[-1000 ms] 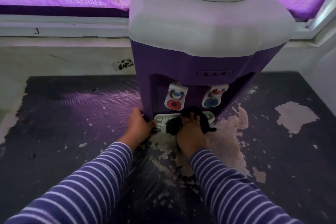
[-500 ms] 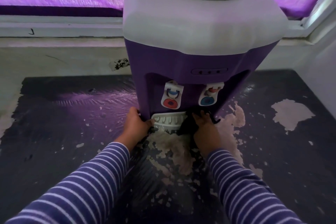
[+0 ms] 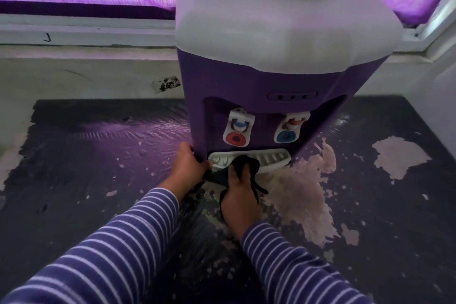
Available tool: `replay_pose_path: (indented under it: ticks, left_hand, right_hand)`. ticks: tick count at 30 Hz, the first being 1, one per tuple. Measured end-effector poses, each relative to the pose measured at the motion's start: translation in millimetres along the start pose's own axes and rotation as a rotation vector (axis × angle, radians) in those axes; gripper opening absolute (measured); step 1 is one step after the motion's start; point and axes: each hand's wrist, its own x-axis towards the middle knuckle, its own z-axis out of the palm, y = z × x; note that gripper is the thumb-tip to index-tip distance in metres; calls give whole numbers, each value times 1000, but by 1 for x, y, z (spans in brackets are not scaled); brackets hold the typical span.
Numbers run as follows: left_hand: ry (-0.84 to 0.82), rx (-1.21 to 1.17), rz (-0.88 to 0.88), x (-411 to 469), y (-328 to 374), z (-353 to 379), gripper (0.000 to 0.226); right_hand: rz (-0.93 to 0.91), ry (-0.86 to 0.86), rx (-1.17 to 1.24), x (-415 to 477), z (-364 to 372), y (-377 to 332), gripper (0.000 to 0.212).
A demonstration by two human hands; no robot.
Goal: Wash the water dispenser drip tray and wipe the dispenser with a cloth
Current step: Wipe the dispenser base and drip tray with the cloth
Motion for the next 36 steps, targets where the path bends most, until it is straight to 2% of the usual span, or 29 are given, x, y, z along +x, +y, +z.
replay_pose_path:
  ticks: [3,8,11,13,17,22,27,31,36]
  left_hand:
    - [3,9,5,0,1,0,46]
    - [-7,-10,14,1,0,0,45]
    - [14,-17,15,0,-1,1,43]
    - [12,-22,6,-1,-1,1,44]
    - [27,16,14,-2,-2,0,44]
    - [18,28,11,-2,0,0,44]
    - [25,66,12,-1,3,-2,43]
    - [19,88,1,-2,7,-3,48]
    - [-10,14,-16,-7,7,-3,47]
  right_hand:
    - [-87,-49,-13,2,10,-4,69]
    - [-230,-64,-71,0,21,-6,60]
    - [-302,1,-54,1,17,-5,45]
    - [-326,20,-150,4,9,-1,37]
    - [-318,76,-278,8,-5,23,41]
    - [-241,90,-330,12,-18,51,46]
    - [1,104,-192,13,-37,70,51]
    - [183,141,-43,11,-41,73,37]
    - [190,96,-128,6,-32,46,37]
